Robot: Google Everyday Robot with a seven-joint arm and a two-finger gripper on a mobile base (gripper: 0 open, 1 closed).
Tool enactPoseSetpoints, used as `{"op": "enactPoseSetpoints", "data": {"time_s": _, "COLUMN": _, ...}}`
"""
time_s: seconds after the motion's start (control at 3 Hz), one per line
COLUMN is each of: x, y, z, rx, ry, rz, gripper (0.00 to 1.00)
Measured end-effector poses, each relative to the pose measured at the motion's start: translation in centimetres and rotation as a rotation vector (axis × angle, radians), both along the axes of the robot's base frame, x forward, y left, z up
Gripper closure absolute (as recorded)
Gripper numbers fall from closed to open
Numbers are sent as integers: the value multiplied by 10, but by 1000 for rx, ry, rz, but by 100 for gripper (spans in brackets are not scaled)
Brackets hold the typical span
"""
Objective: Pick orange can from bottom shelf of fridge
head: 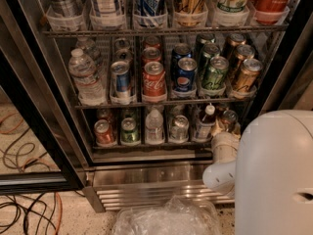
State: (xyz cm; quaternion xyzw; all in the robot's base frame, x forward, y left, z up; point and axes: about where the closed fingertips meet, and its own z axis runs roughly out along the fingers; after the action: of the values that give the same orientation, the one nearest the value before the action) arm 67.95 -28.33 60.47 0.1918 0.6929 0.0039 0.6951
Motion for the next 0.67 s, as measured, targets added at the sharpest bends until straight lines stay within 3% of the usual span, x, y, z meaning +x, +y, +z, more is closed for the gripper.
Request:
{"op": "enactPoseSetpoints", "data": {"time_s": 0.33, "x": 3, "y": -2, "z": 0, "rx": -9, "ry": 0, "rz": -4, "gripper": 40}}
{"op": "enactPoseSetpoints", "data": {"time_s": 0.67, "x": 3, "y": -2, "z": 0, "rx": -9, "ry": 0, "rz": -4, "gripper": 59}}
